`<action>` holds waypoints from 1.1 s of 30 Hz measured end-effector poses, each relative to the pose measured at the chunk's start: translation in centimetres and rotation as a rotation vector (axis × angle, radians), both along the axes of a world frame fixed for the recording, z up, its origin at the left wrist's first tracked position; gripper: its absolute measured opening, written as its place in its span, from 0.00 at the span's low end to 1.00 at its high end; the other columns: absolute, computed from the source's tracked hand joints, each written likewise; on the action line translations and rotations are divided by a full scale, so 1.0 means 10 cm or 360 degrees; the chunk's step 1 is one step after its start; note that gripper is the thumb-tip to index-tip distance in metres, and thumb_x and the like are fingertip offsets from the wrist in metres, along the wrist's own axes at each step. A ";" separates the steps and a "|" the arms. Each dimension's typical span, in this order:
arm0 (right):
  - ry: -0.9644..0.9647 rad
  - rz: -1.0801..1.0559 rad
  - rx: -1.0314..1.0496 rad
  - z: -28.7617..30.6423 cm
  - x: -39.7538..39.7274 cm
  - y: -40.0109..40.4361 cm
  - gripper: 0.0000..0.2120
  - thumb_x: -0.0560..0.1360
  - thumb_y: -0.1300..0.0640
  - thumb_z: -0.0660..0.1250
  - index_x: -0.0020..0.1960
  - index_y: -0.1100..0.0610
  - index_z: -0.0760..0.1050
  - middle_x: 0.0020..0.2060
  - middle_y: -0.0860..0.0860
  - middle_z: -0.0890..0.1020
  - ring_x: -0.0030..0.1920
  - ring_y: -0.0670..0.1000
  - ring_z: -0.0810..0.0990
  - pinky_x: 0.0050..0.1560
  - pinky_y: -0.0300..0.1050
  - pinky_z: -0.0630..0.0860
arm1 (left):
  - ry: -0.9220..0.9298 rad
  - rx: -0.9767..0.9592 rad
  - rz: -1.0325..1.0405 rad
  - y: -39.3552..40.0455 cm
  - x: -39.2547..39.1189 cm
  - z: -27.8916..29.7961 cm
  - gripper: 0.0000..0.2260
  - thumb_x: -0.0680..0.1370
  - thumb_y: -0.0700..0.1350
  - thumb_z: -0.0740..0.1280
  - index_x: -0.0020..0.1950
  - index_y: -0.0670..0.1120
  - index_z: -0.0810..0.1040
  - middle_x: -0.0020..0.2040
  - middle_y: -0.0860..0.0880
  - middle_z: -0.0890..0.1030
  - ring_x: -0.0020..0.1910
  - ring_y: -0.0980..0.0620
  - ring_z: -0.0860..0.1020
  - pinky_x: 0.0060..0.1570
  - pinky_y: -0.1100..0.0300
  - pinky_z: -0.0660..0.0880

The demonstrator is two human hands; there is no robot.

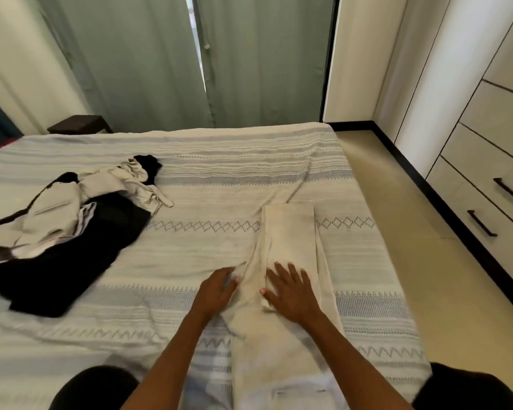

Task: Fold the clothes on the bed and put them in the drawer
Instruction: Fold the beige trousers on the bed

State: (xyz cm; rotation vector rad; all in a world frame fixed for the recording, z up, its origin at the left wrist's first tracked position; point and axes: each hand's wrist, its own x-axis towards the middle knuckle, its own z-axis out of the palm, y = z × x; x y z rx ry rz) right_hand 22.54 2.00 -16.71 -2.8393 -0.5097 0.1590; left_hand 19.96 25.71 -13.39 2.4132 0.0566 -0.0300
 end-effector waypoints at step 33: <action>-0.0413 0.0822 -0.0108 0.32 -2.21 -1.20 0.25 0.75 0.33 0.61 0.64 0.49 0.72 0.64 0.51 0.74 0.64 0.54 0.72 0.63 0.54 0.70 | -0.0140 0.0298 -0.0813 -0.60 -1.39 0.02 0.16 0.84 0.41 0.58 0.71 0.42 0.72 0.64 0.43 0.77 0.58 0.49 0.76 0.54 0.66 0.67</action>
